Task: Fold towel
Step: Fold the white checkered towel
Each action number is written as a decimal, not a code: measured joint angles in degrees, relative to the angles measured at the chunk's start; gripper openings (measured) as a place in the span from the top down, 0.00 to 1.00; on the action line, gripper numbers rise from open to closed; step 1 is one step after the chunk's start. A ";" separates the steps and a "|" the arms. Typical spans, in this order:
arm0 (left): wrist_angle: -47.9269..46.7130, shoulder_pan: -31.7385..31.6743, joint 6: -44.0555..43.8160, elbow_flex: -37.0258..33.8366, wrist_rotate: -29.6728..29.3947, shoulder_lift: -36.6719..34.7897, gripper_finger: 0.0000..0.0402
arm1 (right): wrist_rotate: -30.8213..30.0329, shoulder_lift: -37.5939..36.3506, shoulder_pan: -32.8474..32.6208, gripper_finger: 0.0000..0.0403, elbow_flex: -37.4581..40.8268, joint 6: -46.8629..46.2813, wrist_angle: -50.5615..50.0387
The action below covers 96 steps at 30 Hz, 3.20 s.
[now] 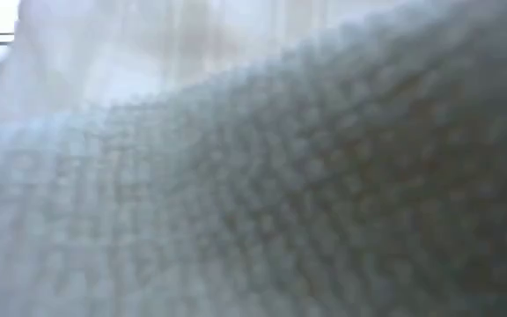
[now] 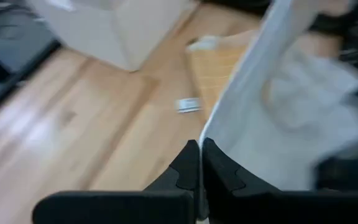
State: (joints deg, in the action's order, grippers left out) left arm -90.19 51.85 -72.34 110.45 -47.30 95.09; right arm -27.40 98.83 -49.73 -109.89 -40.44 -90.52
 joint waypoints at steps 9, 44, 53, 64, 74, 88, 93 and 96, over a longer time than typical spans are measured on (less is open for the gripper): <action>0.08 -11.59 5.82 -14.13 -0.95 0.00 1.00 | -5.34 0.04 8.94 1.00 17.22 4.33 0.38; 39.55 -17.60 0.76 -41.61 37.86 -4.10 0.48 | -3.67 -11.83 19.23 0.53 24.59 14.75 18.31; 43.69 -16.83 -10.87 -51.64 37.18 -3.17 0.52 | -3.64 -9.90 19.23 0.53 25.66 18.54 26.45; 70.76 -16.96 -13.75 -62.29 35.83 -1.46 0.50 | -3.74 -6.81 19.10 0.53 26.69 18.57 26.58; 77.21 -16.75 -16.86 -66.08 34.85 0.86 0.55 | -3.98 -6.78 18.96 0.53 26.71 17.69 27.35; 47.42 -16.41 -13.72 -49.96 33.85 -1.42 0.62 | -4.13 -6.71 18.99 0.53 26.78 16.91 32.25; 49.98 -16.74 -19.27 -54.54 32.67 -0.26 0.59 | -4.13 -6.56 18.99 0.53 26.93 17.02 34.16; 59.14 -16.65 -22.24 -58.90 32.72 2.14 0.57 | -4.14 -5.93 18.95 0.53 27.06 17.25 34.02</action>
State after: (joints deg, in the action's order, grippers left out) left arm -31.05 35.19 -94.58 51.55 -14.58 97.23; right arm -31.54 92.90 -30.78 -82.83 -23.19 -56.50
